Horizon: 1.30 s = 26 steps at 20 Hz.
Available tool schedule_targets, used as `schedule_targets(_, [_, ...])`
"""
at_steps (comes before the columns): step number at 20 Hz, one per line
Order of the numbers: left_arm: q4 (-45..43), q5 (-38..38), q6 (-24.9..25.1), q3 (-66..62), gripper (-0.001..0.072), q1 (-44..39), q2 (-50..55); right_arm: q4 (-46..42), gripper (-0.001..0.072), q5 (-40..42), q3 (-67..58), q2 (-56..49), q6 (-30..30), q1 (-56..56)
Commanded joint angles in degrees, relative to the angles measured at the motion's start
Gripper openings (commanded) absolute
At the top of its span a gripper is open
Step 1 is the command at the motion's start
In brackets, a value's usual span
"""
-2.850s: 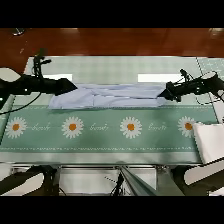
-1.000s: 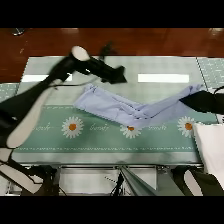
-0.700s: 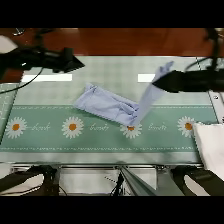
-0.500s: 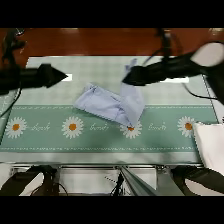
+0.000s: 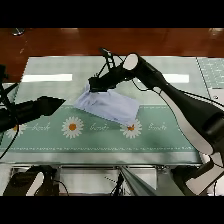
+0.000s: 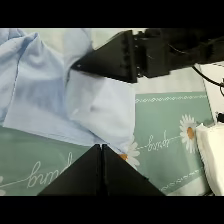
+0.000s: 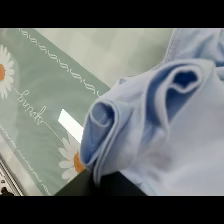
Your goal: Fold the shirts.
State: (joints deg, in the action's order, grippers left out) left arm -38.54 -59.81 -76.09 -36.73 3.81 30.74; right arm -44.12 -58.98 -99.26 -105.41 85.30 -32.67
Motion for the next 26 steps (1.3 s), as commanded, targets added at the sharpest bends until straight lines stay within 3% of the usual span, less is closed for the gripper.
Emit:
schedule_targets(1, [0.0,0.07,-0.07,0.98,0.0023,0.09,-0.7,4.52,0.0053,1.81,-1.86,-3.41,0.9,-0.68])
schedule_targets(2, [0.0,0.07,-0.04,1.01,0.0024,0.09,-0.24,6.1,0.0213,2.4,-1.86,-3.61,0.92,-0.66])
schedule_targets(3, [0.0,0.09,-0.04,1.01,0.0023,0.09,0.42,7.41,0.0566,2.93,-1.86,-3.58,0.85,-0.66])
schedule_targets(4, [0.0,0.11,-0.07,1.01,0.0024,0.07,1.2,9.22,0.0632,3.15,-1.86,-3.43,0.55,-0.63])
schedule_targets(7, [0.02,-0.02,-0.07,1.01,0.0024,0.09,3.5,12.57,0.0629,-0.96,-1.86,-0.81,-0.66,2.47])
schedule_targets(10, [-0.02,-0.83,0.0,1.01,0.0024,0.09,4.48,6.01,0.0616,-14.75,-1.84,6.91,-0.5,11.39])
schedule_targets(11, [-0.02,-0.81,0.28,1.05,0.0024,0.07,4.48,0.55,0.0616,-20.9,-1.84,10.4,0.63,14.1])
schedule_targets(13, [-0.02,-0.79,2.21,1.05,0.0024,0.09,4.48,-19.23,0.0616,-30.62,0.17,19.69,1.16,16.87])
schedule_targets(16, [-0.02,-0.85,2.19,1.05,0.0024,0.07,4.48,-54.47,0.0616,-28.26,16.39,39.17,10.14,17.27])
schedule_targets(18, [-0.02,-1.07,2.16,1.05,0.0024,-0.2,4.48,-65.68,0.0616,-21.4,33.42,51.89,24.11,17.33])
schedule_targets(20, [-0.02,-1.27,2.16,1.05,0.0024,-1.7,4.52,-62.07,0.0616,-10.71,49.33,60.7,34.95,17.33])
schedule_targets(22, [-0.02,-1.22,2.16,1.05,0.0025,-3.72,4.61,-48.61,0.0618,1.29,60.65,63.1,39.39,17.31])
schedule_targets(24, [-0.04,-1.14,2.16,1.05,0.0024,-5.55,4.87,-32.81,0.0619,12.5,67.49,60.87,36.68,17.31])
schedule_targets(26, [-0.04,-1.05,2.14,1.05,0.0024,-6.69,5.33,-19.43,0.0619,16.22,68.78,55.15,26.86,17.31])
